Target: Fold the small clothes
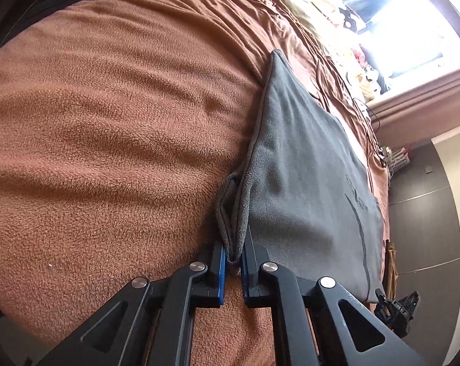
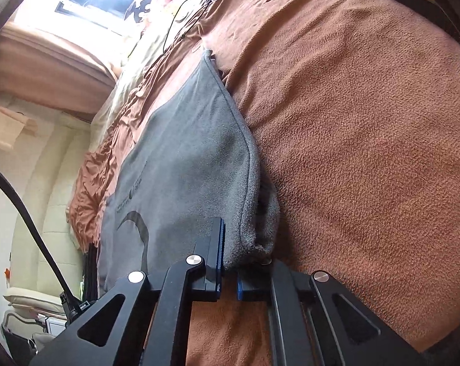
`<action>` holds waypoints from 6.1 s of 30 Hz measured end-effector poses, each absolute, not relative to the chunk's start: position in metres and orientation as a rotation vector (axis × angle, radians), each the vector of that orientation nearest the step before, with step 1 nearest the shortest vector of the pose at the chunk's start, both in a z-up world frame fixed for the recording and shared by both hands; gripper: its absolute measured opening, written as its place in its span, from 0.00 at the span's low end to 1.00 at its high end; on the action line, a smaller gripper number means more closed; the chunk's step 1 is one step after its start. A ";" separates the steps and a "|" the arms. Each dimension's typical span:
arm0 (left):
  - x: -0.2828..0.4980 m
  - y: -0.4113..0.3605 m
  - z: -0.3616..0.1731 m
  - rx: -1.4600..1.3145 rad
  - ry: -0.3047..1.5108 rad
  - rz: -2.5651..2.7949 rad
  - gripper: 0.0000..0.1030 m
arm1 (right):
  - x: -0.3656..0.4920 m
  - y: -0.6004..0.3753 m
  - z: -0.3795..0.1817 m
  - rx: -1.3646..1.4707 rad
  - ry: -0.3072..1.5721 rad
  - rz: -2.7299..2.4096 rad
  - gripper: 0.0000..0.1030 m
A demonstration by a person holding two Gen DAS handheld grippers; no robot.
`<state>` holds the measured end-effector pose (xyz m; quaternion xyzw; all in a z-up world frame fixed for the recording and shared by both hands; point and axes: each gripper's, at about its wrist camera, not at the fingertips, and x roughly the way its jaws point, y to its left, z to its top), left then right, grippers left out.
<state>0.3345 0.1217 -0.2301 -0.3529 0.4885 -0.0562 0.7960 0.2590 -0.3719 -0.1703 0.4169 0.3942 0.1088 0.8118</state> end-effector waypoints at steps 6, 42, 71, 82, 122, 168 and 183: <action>0.329 0.125 -0.208 -0.740 0.989 -0.084 0.06 | 0.257 -0.366 -0.147 0.834 0.815 0.244 0.00; 0.258 0.145 -0.220 -0.864 0.977 -0.176 0.06 | 0.218 -0.367 -0.101 0.567 0.893 0.079 0.34; 0.242 0.145 -0.238 -0.915 0.947 -0.160 0.06 | 0.315 -0.144 -0.054 0.182 0.966 0.337 0.28; 0.232 0.145 -0.245 -0.946 0.932 -0.118 0.06 | 0.375 -0.089 -0.091 0.064 1.069 0.347 0.16; 0.223 0.144 -0.251 -1.032 0.925 -0.039 0.06 | 0.548 -0.070 -0.120 0.092 1.011 0.279 0.16; 0.265 0.093 -0.128 -1.052 0.740 -0.493 0.06 | 0.340 -0.096 -0.126 0.099 1.158 0.539 0.16; 0.294 0.046 -0.074 -0.960 0.747 -0.587 0.06 | 0.293 -0.130 -0.110 0.207 1.080 0.546 0.16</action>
